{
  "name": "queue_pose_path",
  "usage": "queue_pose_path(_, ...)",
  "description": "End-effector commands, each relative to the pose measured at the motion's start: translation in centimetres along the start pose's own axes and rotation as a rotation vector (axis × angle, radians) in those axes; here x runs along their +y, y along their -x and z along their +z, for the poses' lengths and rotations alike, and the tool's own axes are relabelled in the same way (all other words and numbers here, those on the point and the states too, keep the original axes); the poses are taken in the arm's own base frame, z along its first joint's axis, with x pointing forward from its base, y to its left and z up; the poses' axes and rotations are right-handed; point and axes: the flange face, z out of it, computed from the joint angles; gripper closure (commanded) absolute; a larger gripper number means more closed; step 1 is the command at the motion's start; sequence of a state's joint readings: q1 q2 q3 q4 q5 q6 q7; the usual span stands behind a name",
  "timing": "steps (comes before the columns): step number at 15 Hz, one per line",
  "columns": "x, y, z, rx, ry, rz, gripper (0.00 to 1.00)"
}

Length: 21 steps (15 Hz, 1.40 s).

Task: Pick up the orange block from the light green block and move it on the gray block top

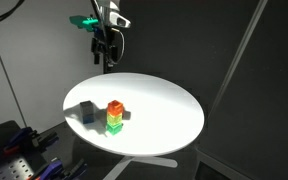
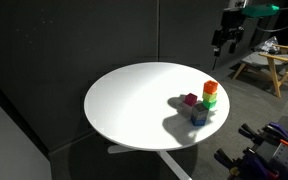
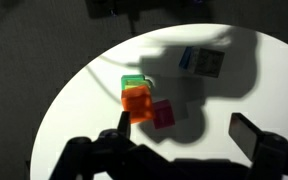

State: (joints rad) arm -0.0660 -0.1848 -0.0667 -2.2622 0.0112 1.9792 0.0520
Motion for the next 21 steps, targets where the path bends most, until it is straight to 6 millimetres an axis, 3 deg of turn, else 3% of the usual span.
queue_pose_path(1,0.8,-2.4,1.7,-0.011,0.046,0.006,0.0)
queue_pose_path(6,2.1,-4.8,3.9,0.015,0.123,0.003,0.0)
queue_pose_path(10,2.5,-5.9,4.1,0.034,0.072,0.043,0.0)
queue_pose_path(21,2.0,-5.7,4.3,0.028,0.033,0.05,0.0)
